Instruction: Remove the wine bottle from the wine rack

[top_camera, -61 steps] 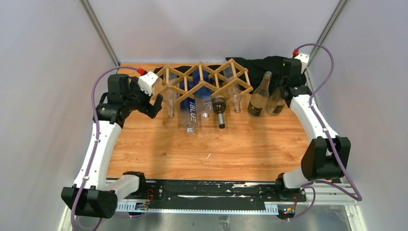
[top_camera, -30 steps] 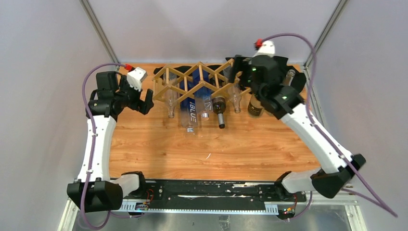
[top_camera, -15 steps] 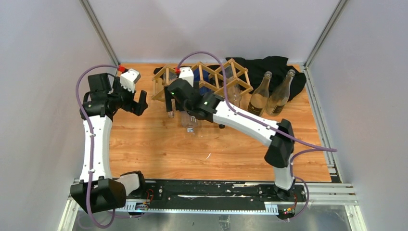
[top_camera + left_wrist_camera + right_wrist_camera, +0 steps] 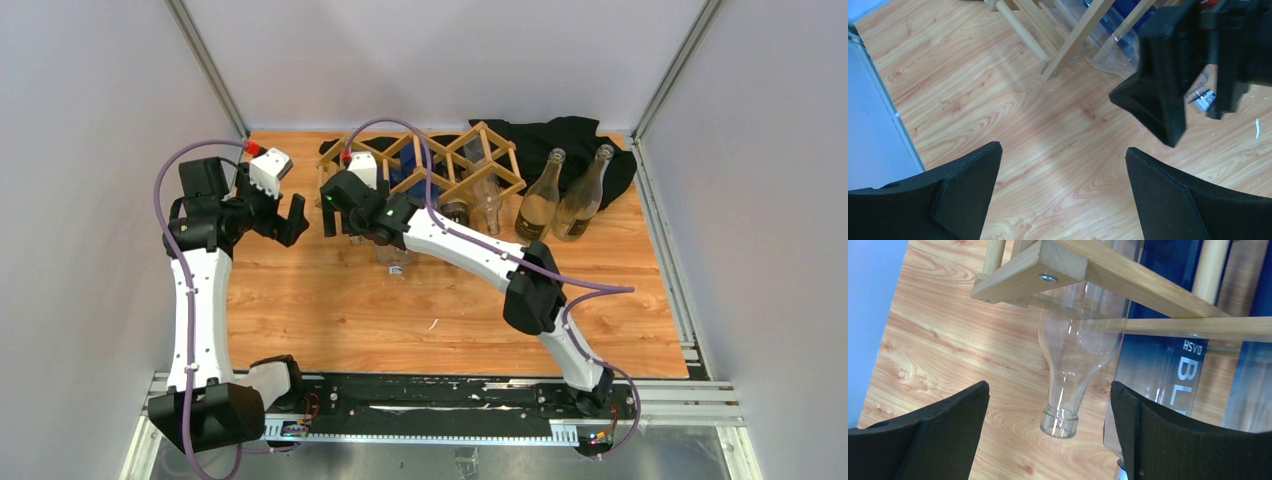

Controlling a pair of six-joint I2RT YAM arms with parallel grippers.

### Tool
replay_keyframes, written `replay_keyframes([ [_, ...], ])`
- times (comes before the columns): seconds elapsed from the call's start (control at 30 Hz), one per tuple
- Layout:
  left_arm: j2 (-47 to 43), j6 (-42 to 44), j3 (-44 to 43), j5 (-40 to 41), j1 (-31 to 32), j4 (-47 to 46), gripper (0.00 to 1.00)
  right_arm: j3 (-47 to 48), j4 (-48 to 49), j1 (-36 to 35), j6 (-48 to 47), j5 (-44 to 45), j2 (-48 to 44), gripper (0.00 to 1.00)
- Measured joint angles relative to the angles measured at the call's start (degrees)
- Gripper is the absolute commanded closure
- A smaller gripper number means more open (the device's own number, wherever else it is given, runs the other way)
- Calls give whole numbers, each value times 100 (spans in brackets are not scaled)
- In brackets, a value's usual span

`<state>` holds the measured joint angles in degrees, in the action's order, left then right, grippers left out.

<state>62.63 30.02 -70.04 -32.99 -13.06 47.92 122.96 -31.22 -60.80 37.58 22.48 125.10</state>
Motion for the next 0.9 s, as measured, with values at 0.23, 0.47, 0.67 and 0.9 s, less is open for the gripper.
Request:
replay_keyframes([
  [0.23, -85, 0, 11, -157, -13, 37, 0, 214, -105, 61, 201, -66, 492, 8],
  [0.47, -87, -26, -4, -280, -28, 70, 0, 225, -151, 210, 376, -190, 846, 18],
  [0.67, -101, -42, -4, -343, -28, 74, 0, 223, -20, 275, 466, -251, 901, 32],
  [0.9, -208, 7, -4, -343, -31, 149, 0, 122, 313, 275, 590, -302, 898, 86],
])
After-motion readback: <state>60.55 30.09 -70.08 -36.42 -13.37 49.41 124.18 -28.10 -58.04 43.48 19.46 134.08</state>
